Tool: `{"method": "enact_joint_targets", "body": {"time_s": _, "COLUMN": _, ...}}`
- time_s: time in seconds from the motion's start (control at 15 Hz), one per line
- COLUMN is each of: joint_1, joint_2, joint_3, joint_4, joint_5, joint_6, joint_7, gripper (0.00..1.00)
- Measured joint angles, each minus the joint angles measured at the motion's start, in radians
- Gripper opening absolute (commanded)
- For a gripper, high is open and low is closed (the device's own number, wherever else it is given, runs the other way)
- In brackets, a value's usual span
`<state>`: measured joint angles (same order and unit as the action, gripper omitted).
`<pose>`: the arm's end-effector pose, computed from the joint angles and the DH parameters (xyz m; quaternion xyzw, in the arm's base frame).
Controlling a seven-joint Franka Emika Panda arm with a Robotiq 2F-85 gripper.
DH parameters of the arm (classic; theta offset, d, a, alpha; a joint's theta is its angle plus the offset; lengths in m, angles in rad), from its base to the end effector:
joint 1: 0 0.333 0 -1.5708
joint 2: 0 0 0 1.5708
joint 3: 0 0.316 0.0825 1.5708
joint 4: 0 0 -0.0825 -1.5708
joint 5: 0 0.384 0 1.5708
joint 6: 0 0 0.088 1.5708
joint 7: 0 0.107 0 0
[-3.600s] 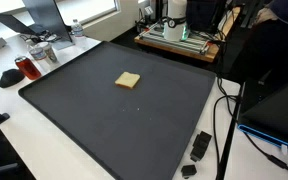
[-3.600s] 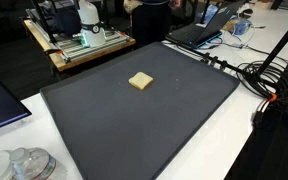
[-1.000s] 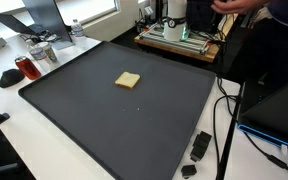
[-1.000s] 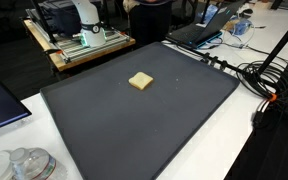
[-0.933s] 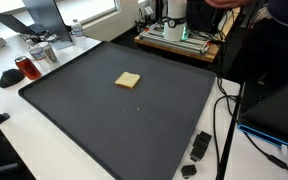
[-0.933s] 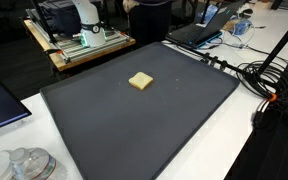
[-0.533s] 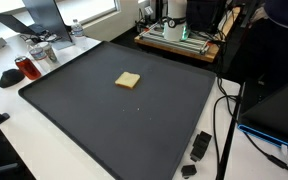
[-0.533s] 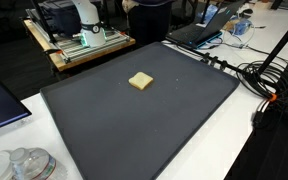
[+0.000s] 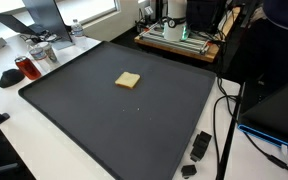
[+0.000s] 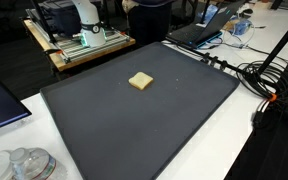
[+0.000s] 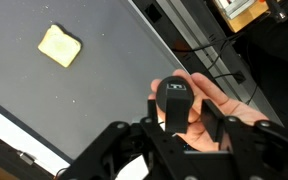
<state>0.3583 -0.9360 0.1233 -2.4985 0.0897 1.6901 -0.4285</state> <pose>0.2402 0.1467 0.5749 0.9070 0.4166 0.0619 0.0046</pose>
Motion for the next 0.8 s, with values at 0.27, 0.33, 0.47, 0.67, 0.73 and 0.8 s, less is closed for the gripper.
{"method": "enact_joint_targets", "body": {"time_s": 0.27, "joint_1": 0.000, "joint_2": 0.002, "joint_3": 0.000, "joint_4": 0.001, "joint_5": -0.002, "joint_6": 0.000, "joint_7": -0.004, "gripper": 0.31}}
{"method": "enact_joint_targets", "body": {"time_s": 0.33, "joint_1": 0.000, "joint_2": 0.002, "joint_3": 0.000, "joint_4": 0.001, "joint_5": -0.003, "joint_6": 0.000, "joint_7": -0.005, "gripper": 0.31}}
{"method": "enact_joint_targets", "body": {"time_s": 0.47, "joint_1": 0.000, "joint_2": 0.002, "joint_3": 0.000, "joint_4": 0.001, "joint_5": -0.004, "joint_6": 0.000, "joint_7": -0.007, "gripper": 0.20}}
{"method": "enact_joint_targets", "body": {"time_s": 0.67, "joint_1": 0.000, "joint_2": 0.002, "joint_3": 0.000, "joint_4": 0.001, "joint_5": -0.006, "joint_6": 0.000, "joint_7": -0.009, "gripper": 0.08}}
{"method": "enact_joint_targets", "body": {"time_s": 0.73, "joint_1": 0.000, "joint_2": 0.002, "joint_3": 0.000, "joint_4": 0.002, "joint_5": -0.007, "joint_6": 0.000, "joint_7": -0.010, "gripper": 0.08}}
{"method": "enact_joint_targets", "body": {"time_s": 0.8, "joint_1": 0.000, "joint_2": 0.002, "joint_3": 0.000, "joint_4": 0.002, "joint_5": -0.007, "joint_6": 0.000, "joint_7": -0.010, "gripper": 0.08}}
